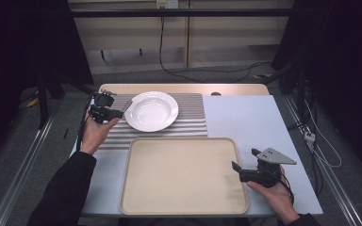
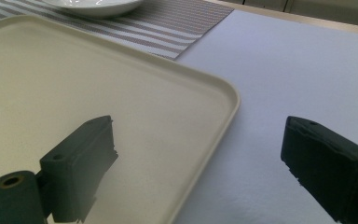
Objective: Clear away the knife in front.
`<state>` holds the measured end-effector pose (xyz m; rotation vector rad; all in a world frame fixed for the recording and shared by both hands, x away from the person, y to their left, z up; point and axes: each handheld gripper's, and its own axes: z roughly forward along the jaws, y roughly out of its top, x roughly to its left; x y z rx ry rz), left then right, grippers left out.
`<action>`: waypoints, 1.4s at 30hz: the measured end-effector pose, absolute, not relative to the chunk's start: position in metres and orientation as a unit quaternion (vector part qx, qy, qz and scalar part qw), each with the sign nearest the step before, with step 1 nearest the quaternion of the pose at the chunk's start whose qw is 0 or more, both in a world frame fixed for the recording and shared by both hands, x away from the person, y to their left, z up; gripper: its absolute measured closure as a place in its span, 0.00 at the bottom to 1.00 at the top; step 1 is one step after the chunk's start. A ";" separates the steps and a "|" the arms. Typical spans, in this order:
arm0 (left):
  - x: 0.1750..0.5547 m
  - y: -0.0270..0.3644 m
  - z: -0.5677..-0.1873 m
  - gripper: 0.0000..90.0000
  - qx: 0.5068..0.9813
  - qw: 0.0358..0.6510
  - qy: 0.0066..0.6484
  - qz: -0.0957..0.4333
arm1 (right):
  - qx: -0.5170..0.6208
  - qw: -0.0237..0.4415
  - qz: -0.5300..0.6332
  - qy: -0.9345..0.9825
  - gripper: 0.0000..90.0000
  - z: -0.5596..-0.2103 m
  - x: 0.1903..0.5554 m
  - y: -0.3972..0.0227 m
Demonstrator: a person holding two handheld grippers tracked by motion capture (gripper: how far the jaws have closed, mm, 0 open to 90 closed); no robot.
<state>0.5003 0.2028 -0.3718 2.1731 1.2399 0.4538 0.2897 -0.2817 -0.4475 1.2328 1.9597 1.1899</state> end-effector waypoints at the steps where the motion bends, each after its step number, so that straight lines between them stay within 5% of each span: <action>1: 0.498 0.201 -0.372 0.89 0.818 0.296 0.463 0.170 | 0.457 0.266 0.440 0.726 0.11 -0.448 0.290 -0.282; 42: 0.417 0.152 -0.377 0.89 0.855 0.315 0.391 0.129 | 0.456 0.268 0.438 0.727 0.11 -0.447 0.291 -0.280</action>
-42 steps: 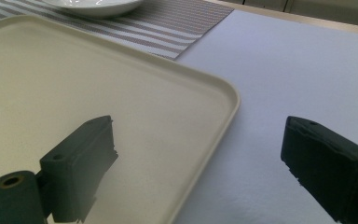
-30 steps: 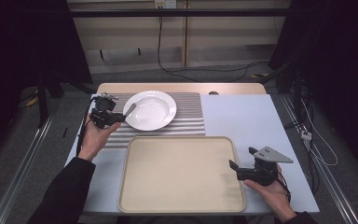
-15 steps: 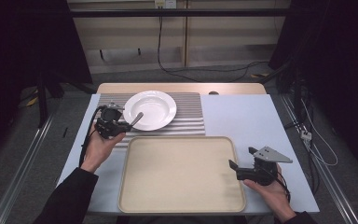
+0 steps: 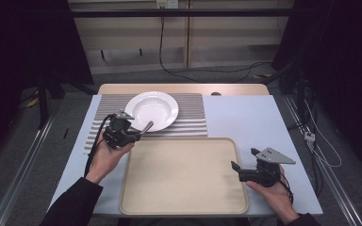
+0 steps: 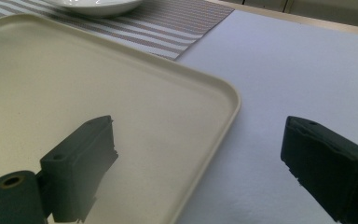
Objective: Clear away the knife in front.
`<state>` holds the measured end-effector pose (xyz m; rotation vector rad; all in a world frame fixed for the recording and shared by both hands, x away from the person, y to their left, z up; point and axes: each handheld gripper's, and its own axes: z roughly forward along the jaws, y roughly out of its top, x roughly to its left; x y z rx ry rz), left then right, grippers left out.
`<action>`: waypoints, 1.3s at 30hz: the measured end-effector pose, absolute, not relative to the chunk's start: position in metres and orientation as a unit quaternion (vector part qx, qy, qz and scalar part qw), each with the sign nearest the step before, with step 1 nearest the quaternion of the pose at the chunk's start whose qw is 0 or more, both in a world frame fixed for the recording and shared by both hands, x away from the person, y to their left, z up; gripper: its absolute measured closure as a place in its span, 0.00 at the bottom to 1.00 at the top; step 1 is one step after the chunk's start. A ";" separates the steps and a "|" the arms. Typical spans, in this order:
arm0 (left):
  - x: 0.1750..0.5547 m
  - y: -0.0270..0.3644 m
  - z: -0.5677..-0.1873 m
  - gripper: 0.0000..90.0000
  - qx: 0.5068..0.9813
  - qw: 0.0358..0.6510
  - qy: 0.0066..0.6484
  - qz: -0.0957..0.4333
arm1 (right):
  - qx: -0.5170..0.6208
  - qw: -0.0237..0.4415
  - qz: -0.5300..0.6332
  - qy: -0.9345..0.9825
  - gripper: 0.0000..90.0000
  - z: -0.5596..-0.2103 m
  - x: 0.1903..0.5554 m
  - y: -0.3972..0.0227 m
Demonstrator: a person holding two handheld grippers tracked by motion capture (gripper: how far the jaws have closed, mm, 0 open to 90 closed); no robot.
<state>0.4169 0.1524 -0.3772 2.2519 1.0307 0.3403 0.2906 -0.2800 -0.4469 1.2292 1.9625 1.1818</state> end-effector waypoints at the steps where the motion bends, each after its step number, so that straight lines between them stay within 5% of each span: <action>1: 0.417 0.150 -0.378 0.89 0.854 0.317 0.393 0.126 | 0.456 0.267 0.438 0.727 0.11 -0.447 0.291 -0.280; 39: 0.398 0.094 -0.430 0.89 0.891 0.256 0.370 0.062 | 0.453 0.266 0.437 0.730 0.11 -0.447 0.291 -0.279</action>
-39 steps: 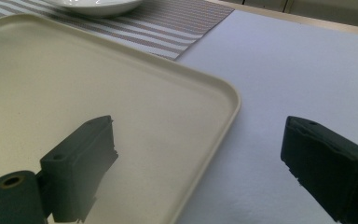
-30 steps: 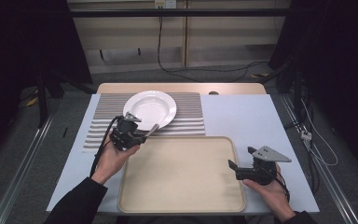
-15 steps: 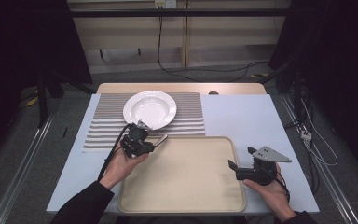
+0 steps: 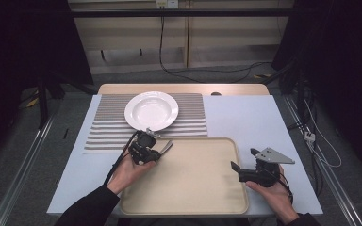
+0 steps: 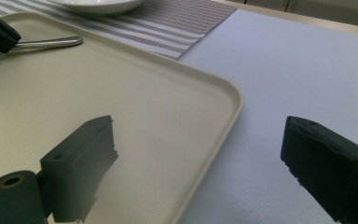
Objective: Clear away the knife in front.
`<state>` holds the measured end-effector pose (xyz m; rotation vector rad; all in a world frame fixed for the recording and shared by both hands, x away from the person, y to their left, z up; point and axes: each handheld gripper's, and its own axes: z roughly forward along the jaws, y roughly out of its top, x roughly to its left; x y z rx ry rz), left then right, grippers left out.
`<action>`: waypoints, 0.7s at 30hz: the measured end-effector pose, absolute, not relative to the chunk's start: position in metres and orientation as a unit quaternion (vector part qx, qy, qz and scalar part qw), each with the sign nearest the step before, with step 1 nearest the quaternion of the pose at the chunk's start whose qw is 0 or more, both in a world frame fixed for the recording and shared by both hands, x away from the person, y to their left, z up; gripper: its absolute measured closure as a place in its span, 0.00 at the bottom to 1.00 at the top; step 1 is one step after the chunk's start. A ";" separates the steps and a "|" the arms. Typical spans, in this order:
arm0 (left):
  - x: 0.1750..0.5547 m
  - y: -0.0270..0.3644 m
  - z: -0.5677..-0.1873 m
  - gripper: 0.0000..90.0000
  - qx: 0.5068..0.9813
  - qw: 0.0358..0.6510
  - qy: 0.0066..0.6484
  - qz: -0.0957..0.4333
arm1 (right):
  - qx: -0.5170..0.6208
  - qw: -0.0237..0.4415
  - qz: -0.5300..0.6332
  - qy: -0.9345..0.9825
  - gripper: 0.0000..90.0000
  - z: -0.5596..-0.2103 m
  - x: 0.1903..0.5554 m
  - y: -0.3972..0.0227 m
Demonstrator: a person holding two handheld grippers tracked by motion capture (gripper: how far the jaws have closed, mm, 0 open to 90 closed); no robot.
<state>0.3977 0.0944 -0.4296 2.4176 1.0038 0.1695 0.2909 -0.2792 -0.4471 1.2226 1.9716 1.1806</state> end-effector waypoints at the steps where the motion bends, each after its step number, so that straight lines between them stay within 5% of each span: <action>1: 0.397 0.094 -0.431 0.89 0.891 0.255 0.371 0.063 | 0.453 0.266 0.437 0.730 0.11 -0.447 0.291 -0.279; 21: 0.378 0.105 -0.432 0.83 0.889 0.262 0.371 0.053 | 0.452 0.264 0.436 0.732 0.11 -0.448 0.291 -0.279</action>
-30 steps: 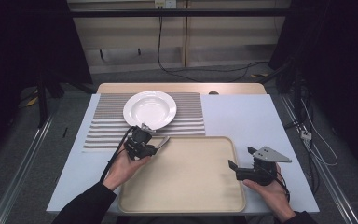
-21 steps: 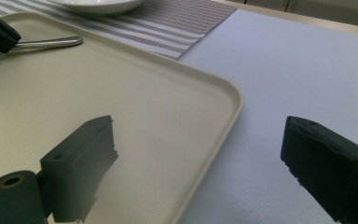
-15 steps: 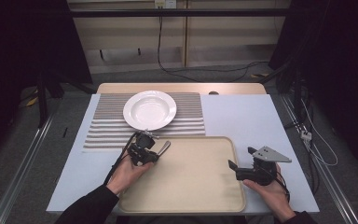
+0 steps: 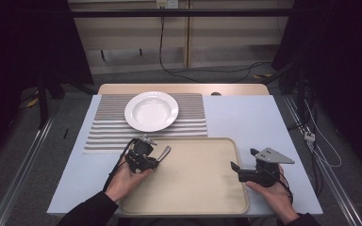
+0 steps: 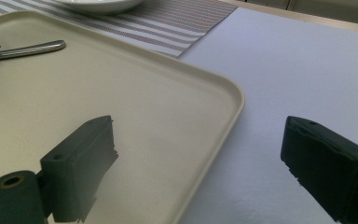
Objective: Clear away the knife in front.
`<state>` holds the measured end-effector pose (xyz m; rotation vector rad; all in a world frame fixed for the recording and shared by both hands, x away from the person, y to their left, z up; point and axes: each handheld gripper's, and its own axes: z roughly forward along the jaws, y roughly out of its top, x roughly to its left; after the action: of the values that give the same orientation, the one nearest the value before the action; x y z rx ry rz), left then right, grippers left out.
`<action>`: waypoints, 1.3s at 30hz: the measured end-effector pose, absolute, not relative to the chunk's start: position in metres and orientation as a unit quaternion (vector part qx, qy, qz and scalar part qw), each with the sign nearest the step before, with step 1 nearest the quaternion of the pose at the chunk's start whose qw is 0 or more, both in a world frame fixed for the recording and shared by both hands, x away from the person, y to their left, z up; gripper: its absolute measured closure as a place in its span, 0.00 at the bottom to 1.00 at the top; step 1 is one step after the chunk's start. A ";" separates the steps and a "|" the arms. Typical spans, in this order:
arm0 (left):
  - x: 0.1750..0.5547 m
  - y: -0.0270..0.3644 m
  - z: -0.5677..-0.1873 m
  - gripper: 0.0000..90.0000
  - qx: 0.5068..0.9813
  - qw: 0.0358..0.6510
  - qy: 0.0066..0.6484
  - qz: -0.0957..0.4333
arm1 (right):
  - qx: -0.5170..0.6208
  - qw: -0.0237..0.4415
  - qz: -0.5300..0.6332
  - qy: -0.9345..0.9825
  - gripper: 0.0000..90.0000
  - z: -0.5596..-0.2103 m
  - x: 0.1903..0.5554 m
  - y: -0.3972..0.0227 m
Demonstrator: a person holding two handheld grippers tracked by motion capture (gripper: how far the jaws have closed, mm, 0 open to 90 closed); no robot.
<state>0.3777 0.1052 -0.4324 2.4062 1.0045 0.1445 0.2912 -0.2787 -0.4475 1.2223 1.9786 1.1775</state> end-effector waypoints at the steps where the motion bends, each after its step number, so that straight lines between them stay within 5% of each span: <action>1: 0.378 0.106 -0.432 0.76 0.888 0.264 0.374 0.053 | 0.452 0.264 0.435 0.732 0.11 -0.448 0.291 -0.278; 4: 0.381 0.112 -0.430 0.63 0.880 0.285 0.377 0.050 | 0.452 0.264 0.436 0.732 0.11 -0.448 0.291 -0.279; 7: 0.383 0.116 -0.428 0.41 0.871 0.305 0.380 0.065 | 0.451 0.261 0.438 0.733 0.11 -0.448 0.291 -0.279; 16: 0.378 0.111 -0.421 0.22 0.871 0.358 0.332 0.048 | 0.449 0.259 0.441 0.733 0.11 -0.448 0.291 -0.279; 18: 0.374 0.107 -0.419 0.31 0.876 0.361 0.315 0.063 | 0.449 0.258 0.441 0.733 0.11 -0.448 0.291 -0.279; 19: 0.373 0.106 -0.420 0.52 0.877 0.367 0.303 0.062 | 0.449 0.257 0.441 0.733 0.11 -0.448 0.292 -0.279; 21: 0.372 0.101 -0.421 0.56 0.881 0.365 0.295 0.065 | 0.450 0.258 0.441 0.733 0.11 -0.448 0.292 -0.279; 24: 0.370 0.095 -0.428 0.76 0.893 0.347 0.281 0.064 | 0.449 0.260 0.440 0.733 0.11 -0.448 0.292 -0.279; 25: 0.369 0.093 -0.431 0.90 0.896 0.340 0.277 0.067 | 0.448 0.260 0.440 0.733 0.11 -0.448 0.292 -0.279; 29: 0.369 0.088 -0.439 1.00 0.907 0.316 0.268 0.076 | 0.449 0.259 0.437 0.735 0.11 -0.448 0.292 -0.278; 39: 0.380 0.097 -0.444 1.00 0.905 0.327 0.263 0.066 | 0.450 0.262 0.437 0.733 0.11 -0.447 0.291 -0.278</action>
<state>0.3800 0.0967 -0.4441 2.3704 0.6890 0.1735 0.2913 -0.2780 -0.4474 1.2189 1.9843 1.1825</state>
